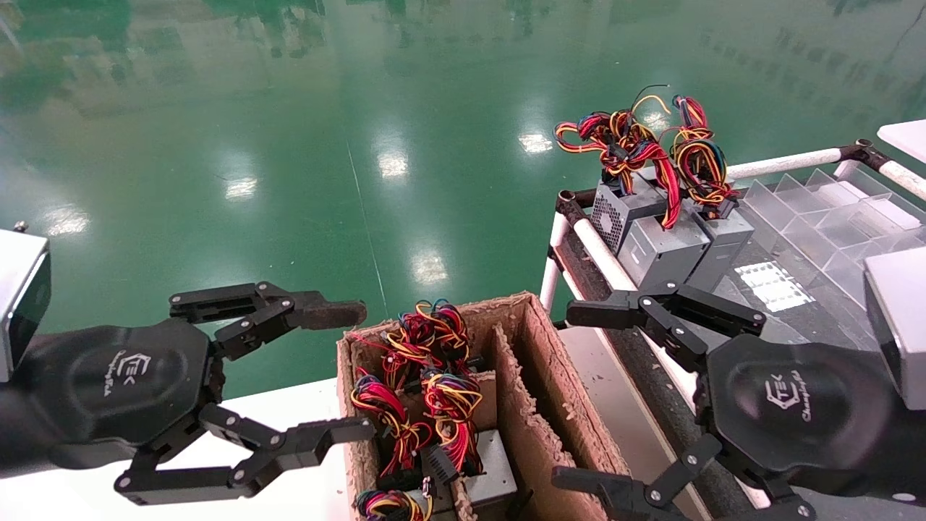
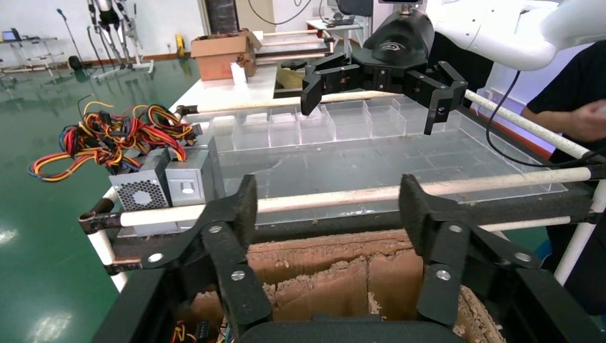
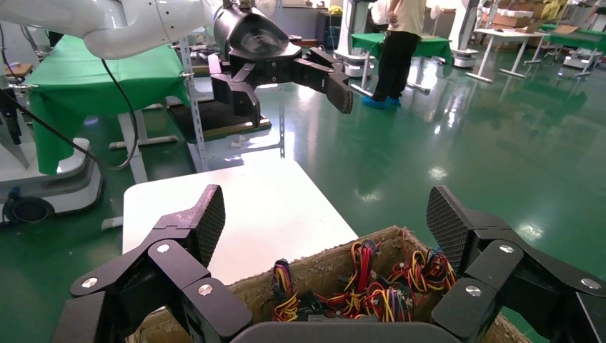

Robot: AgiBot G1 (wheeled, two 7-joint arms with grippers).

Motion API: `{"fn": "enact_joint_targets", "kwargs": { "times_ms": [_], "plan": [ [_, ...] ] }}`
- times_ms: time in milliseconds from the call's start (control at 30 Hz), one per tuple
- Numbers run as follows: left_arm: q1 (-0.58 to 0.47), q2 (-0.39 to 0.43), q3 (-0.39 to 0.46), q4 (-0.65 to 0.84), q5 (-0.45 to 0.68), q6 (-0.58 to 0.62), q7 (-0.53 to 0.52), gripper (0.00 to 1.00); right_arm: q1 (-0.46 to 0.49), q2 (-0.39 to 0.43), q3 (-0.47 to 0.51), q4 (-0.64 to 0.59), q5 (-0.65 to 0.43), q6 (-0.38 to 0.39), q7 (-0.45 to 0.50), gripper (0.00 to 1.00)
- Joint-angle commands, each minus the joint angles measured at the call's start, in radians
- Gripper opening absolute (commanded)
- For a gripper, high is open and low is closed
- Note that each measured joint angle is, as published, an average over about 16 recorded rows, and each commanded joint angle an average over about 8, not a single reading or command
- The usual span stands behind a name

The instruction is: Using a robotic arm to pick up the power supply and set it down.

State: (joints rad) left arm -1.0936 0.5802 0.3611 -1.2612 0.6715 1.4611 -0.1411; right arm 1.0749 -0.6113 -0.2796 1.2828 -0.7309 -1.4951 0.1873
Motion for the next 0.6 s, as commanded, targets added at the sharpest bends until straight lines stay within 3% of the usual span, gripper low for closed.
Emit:
{"fn": "enact_joint_targets", "kwargs": {
  "times_ms": [33,600],
  "plan": [
    [0.0,0.0,0.0,0.0,0.0,0.0,0.0,0.0,0.0,0.0,0.0,0.0,0.0,0.0,0.0,1.0],
    [0.0,0.0,0.0,0.0,0.0,0.0,0.0,0.0,0.0,0.0,0.0,0.0,0.0,0.0,0.0,1.0]
  ]
}}
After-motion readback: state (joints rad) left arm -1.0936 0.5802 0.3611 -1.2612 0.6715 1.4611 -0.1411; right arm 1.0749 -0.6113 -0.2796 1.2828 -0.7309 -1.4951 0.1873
